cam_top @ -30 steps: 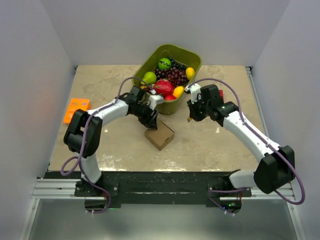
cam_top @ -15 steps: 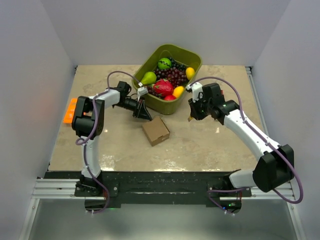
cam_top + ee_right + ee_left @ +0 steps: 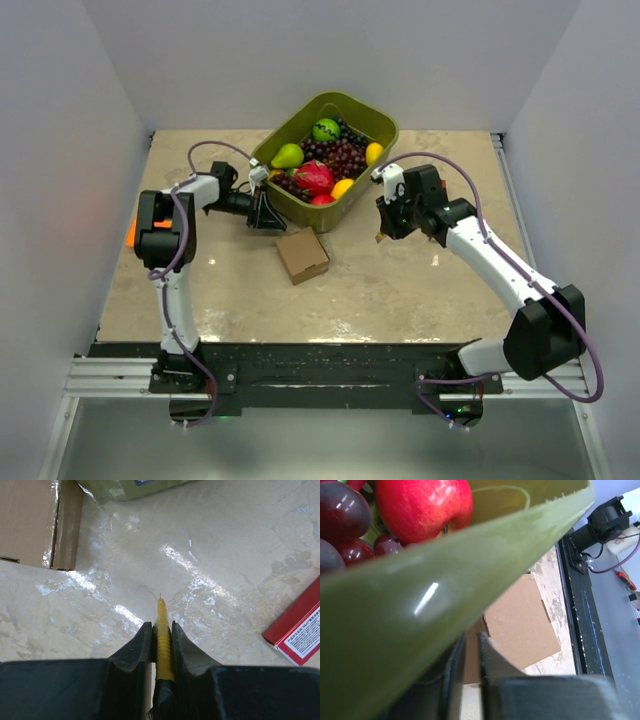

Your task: Unpack the express box

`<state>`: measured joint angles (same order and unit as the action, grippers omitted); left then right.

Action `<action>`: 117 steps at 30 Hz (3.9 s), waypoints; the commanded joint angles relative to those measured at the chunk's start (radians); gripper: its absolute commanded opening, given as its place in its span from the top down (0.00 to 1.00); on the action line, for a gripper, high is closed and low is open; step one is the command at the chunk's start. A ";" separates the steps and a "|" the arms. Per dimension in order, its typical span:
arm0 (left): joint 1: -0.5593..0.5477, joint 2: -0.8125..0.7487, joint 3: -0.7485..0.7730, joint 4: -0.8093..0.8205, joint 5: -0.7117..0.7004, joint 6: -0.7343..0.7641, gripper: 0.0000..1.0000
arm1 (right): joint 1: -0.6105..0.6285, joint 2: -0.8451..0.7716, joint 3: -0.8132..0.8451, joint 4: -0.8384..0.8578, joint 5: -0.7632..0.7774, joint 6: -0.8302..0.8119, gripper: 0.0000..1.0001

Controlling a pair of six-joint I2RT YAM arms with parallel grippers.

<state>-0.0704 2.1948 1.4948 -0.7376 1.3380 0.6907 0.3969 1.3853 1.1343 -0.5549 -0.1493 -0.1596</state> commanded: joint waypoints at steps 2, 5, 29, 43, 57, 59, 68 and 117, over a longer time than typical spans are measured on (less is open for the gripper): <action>0.061 -0.028 -0.080 -0.218 -0.206 -0.016 0.53 | -0.006 -0.015 0.032 0.015 -0.004 -0.021 1.00; 0.060 -0.258 -0.263 0.065 -0.316 -0.214 0.27 | -0.004 -0.012 0.028 0.024 -0.019 -0.031 1.00; -0.006 -0.543 -0.361 0.676 -0.743 -0.566 0.00 | 0.059 0.086 0.097 0.112 -0.156 -0.101 1.00; -0.040 -0.886 -0.666 0.294 -0.709 -0.214 0.00 | 0.097 0.069 0.050 0.151 -0.157 -0.101 1.00; -0.257 -0.871 -0.673 0.547 -0.928 -0.433 0.00 | 0.215 0.061 0.002 0.161 -0.147 -0.169 1.00; -0.224 -0.839 -0.662 0.541 -0.806 -0.462 0.02 | 0.226 0.067 0.016 0.156 -0.133 -0.169 1.00; -0.207 -0.716 -0.699 0.696 -0.568 -0.683 0.02 | 0.230 0.087 0.027 0.141 -0.160 -0.162 1.00; -0.081 -0.440 -0.555 0.337 -0.251 -0.456 0.55 | 0.161 0.077 0.104 0.104 -0.064 -0.106 1.00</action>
<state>-0.1509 1.7073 0.8936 -0.3428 1.0016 0.1619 0.5739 1.4971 1.2221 -0.4629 -0.2016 -0.2874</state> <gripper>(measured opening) 0.490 0.176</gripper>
